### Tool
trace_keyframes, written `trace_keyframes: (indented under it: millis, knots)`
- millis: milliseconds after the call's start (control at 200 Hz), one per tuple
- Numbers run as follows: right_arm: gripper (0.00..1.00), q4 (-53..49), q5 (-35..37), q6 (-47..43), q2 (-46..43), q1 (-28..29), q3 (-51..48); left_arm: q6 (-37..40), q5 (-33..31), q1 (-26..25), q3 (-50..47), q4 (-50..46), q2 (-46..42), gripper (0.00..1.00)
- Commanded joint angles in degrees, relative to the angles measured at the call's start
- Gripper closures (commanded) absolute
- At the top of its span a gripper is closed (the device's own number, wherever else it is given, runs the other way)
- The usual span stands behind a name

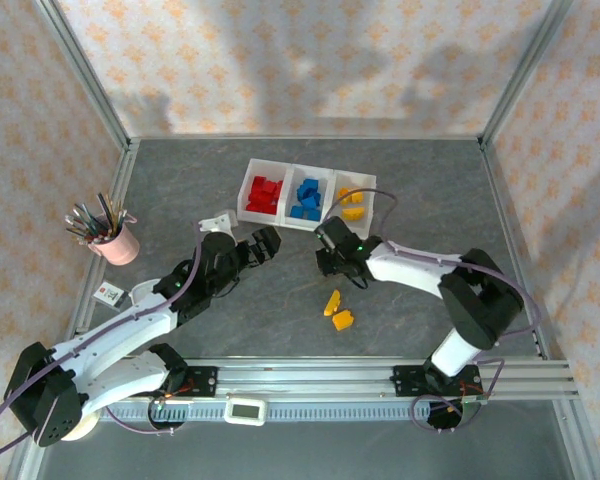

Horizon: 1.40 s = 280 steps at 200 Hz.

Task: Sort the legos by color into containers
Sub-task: Pick up the lego from the center of the table, then place the lego in the container.

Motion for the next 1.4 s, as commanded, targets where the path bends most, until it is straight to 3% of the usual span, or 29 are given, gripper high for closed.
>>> trace_keyframes:
  millis: [0, 210, 435, 681, 816, 901, 1111, 1396]
  knots:
    - [0.74, -2.3, 0.1, 0.7, -3.9, -1.5, 2.7, 2.2, 1.3, 0.5, 3.2, -0.2, 1.9, 0.01]
    - [0.73, -3.5, 2.9, 1.9, -2.9, -6.4, 7.8, 3.0, 2.6, 0.5, 6.2, 1.9, 6.2, 0.01]
    - [0.73, -5.3, 8.8, 1.5, 5.4, -9.8, 17.6, 4.0, 2.5, 0.8, 9.4, 3.7, 10.4, 0.01]
    - [0.73, -4.6, 9.9, 2.8, 14.7, -14.0, 25.8, 3.9, 3.8, 1.6, 10.5, 5.8, 13.4, 0.01]
    - [0.65, -5.3, 10.6, 2.3, 18.4, -14.1, 29.8, 3.9, 4.5, 2.3, 10.9, 6.1, 14.3, 0.01]
    - [0.51, -6.9, 11.7, 2.3, 19.6, -14.1, 32.4, 4.0, 5.2, 2.7, 11.2, 6.2, 14.5, 0.01]
    - [0.45, -7.2, 9.7, 1.7, 15.2, -14.0, 31.0, 4.2, 5.5, 3.0, 11.0, 5.9, 13.4, 0.01]
    - [0.4, -9.0, 8.0, 1.9, 4.3, -11.5, 19.5, 4.8, 6.2, 3.1, 9.0, 3.2, 10.3, 0.01]
